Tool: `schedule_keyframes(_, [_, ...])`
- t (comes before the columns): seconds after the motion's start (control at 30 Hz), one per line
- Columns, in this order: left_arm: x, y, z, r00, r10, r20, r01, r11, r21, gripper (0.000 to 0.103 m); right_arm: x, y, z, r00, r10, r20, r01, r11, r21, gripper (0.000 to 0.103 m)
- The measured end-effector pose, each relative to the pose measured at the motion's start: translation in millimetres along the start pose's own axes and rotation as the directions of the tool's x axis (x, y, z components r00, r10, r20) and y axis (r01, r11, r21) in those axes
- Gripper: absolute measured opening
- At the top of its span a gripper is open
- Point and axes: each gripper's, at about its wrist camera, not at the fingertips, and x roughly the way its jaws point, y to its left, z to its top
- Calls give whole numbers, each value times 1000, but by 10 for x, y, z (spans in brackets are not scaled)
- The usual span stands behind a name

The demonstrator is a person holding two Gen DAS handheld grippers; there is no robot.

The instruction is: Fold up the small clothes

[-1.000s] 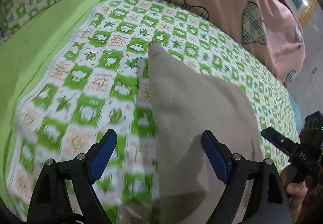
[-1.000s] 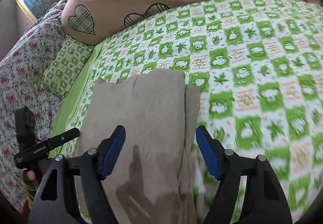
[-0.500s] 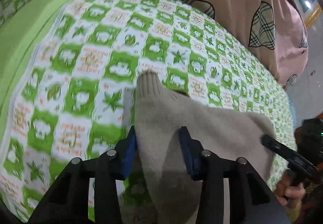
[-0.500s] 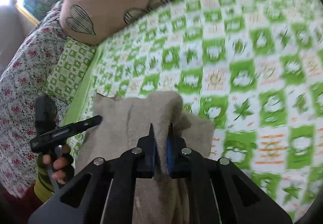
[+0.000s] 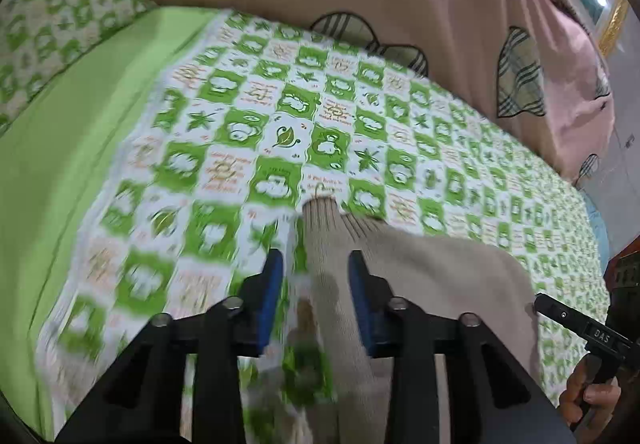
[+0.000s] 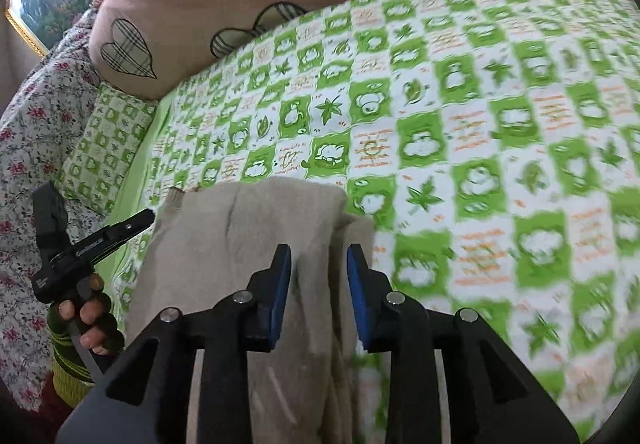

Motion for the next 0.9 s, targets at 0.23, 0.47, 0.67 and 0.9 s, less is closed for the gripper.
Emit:
schedule_keyframes(0.23, [-675, -305, -661, 999, 47, -4, -46, 998, 52, 60, -520, 109, -539, 999, 12, 39, -12, 1000, 8, 52])
schedule_keyframes(0.47, [-1145, -601, -1378, 990, 140, -8, -139, 984, 112, 68, -757, 218, -995, 1000, 24, 19, -24, 1000, -1, 53])
schedule_keyframes(0.67, [-1365, -675, -1747, 981, 195, 13, -195, 974, 120, 69, -924, 308, -1232, 1000, 11, 24, -10, 999, -45, 59])
schedule_keyframes(0.9, [-1406, -712, -1908, 983, 181, -3, -179, 976, 125, 74, -1096, 477, -1449, 999, -28, 30, 33, 987, -155, 71])
